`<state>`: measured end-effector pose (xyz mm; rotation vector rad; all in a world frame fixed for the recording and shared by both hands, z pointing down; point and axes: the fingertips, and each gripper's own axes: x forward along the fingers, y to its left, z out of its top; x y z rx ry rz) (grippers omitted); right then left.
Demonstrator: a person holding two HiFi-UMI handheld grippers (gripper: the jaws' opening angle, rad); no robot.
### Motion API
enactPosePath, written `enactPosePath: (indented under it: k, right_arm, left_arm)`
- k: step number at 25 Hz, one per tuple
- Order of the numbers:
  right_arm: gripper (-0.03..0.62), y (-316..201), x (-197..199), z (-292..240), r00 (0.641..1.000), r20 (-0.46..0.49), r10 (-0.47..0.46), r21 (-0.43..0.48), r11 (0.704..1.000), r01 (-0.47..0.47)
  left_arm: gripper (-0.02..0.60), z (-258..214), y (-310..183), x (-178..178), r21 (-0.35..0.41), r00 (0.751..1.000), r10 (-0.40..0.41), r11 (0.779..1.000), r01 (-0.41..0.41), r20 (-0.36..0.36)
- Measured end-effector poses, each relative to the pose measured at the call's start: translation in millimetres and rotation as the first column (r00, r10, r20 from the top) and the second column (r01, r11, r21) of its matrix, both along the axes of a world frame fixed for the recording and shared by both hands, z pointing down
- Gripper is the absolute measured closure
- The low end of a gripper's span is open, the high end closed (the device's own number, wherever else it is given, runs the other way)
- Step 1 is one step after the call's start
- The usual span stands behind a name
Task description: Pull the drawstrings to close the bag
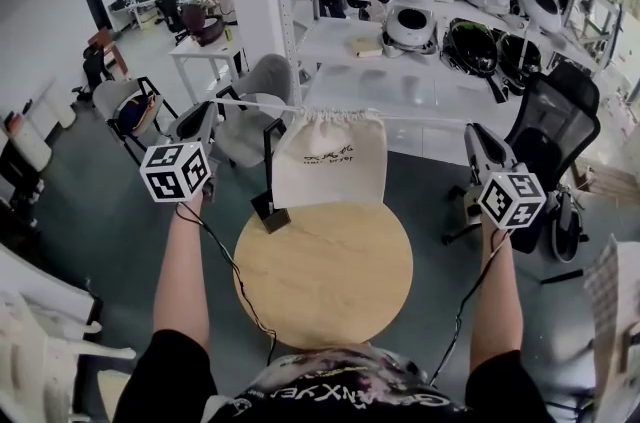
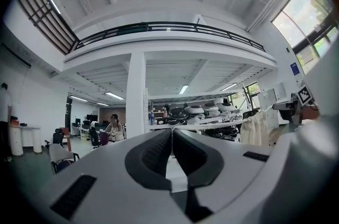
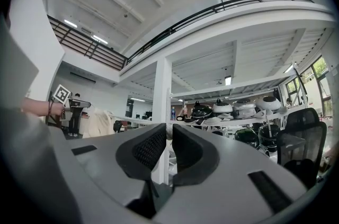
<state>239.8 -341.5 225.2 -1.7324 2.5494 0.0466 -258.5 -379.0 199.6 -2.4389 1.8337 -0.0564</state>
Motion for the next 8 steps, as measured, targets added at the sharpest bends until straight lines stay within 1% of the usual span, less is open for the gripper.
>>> enactPosePath:
  k: [8]
  right_arm:
    - [0.553,-3.4,-3.5,2.0,1.000,-0.001,-0.008,-0.003,1.000,0.008]
  left_arm:
    - [0.560,3.0,-2.0,-3.2,-0.005,1.000,-0.007,1.000,0.007,-0.001]
